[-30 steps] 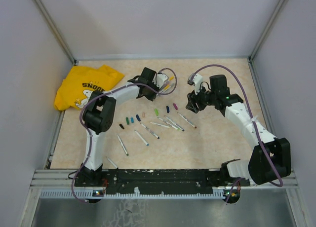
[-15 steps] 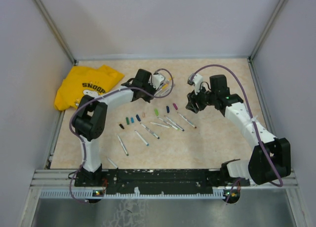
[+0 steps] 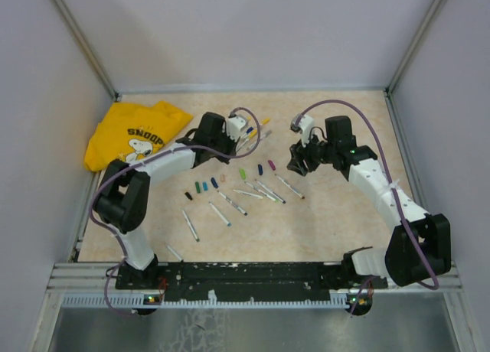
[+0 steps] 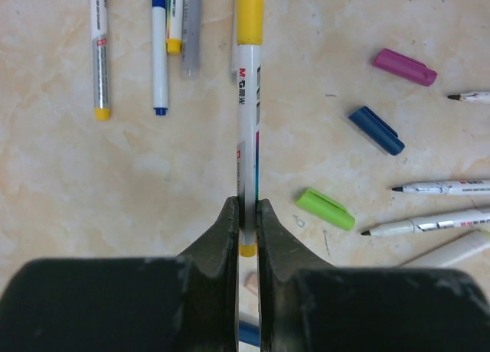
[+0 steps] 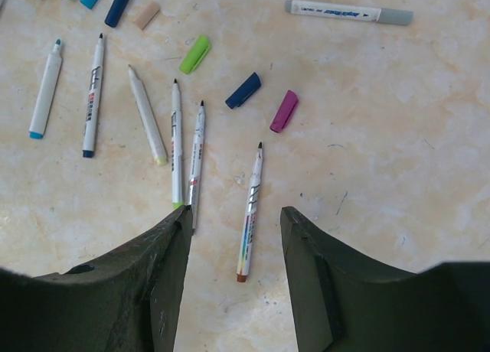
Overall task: Open the pen caps
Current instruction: Pick up the pen from the center of the board.
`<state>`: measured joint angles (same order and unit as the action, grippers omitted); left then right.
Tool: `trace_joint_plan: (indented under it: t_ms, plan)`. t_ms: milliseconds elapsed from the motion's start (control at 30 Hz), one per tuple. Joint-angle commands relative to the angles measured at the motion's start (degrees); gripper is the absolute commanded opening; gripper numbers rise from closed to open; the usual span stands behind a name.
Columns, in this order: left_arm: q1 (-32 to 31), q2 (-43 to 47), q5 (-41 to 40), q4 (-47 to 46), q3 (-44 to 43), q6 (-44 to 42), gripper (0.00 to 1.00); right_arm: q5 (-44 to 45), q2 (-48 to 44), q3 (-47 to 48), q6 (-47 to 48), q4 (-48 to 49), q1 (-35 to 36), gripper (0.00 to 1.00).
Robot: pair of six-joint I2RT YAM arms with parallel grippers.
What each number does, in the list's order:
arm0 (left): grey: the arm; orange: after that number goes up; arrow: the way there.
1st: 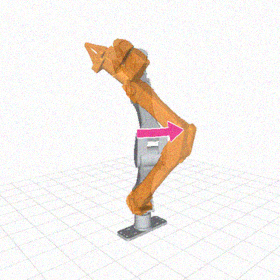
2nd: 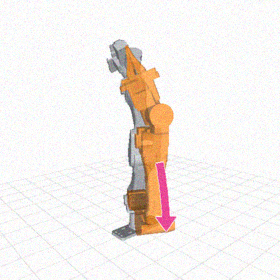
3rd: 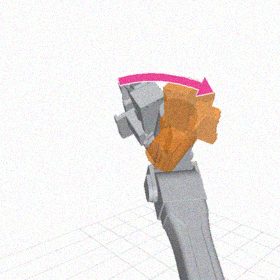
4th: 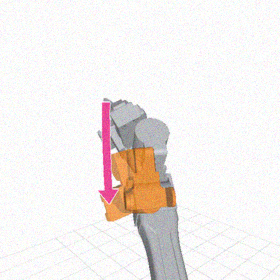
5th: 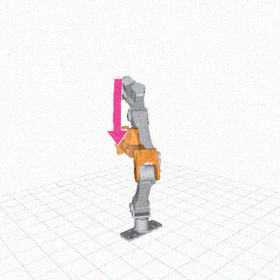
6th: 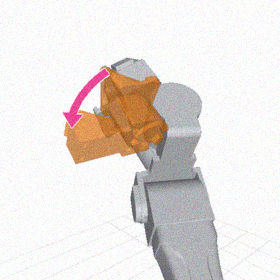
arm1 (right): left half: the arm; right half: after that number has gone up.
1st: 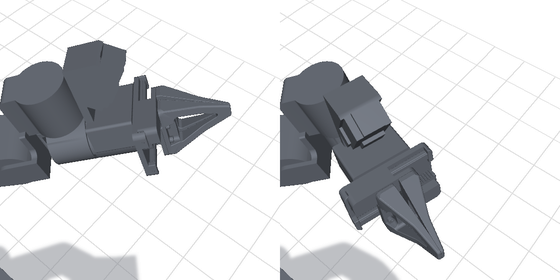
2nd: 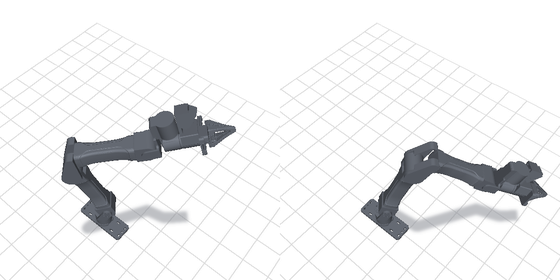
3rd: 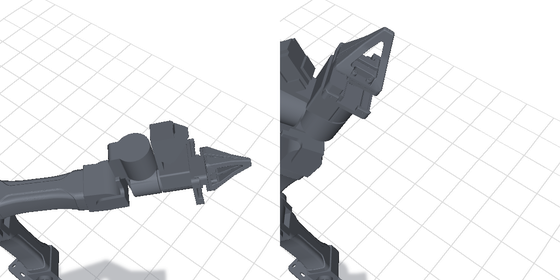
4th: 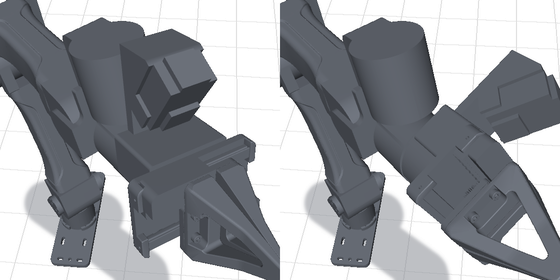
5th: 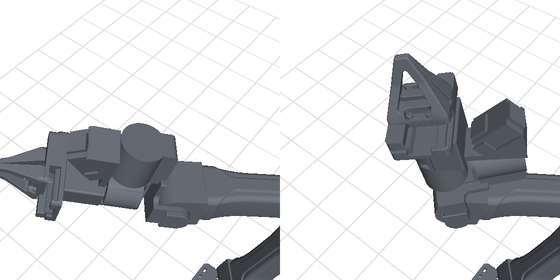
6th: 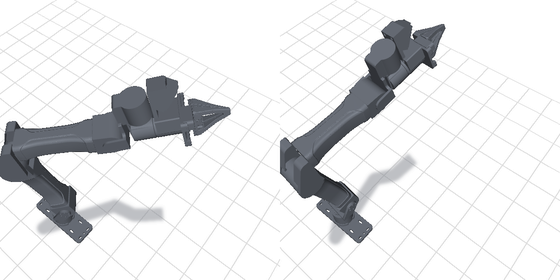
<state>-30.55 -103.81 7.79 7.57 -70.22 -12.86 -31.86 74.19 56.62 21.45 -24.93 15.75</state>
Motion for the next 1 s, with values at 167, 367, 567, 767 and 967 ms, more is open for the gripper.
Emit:
trace_joint_plan:
  t_ms: [167, 367, 567, 767, 967]
  plan:
    - [-0.15, 10.2, 4.93, -7.22, 9.9, 8.49, 0.0, -5.43, -0.38, -0.34, -1.58, 2.88, 1.85, 0.5]
    - [-0.15, 17.39, 7.6, -14.55, 18.84, 13.78, 0.0, -9.88, -1.11, -2.73, -3.79, 6.51, 2.63, 0.5]
    - [-0.15, 26.0, 10.74, -22.71, 28.0, 20.13, 0.0, -13.22, -2.63, -4.15, -5.53, 9.34, 2.98, 0.49]
    - [-0.48, 33.95, 14.1, -33.61, 37.87, 27.87, 0.0, -15.59, -4.52, -5.72, -6.73, 11.79, 2.96, 0.49]
    - [-3.7, 39.1, 11.72, -44.86, 46.07, 33.48, 0.0, -17.43, -4.81, -6.37, -7.62, 13.18, 2.94, 0.49]
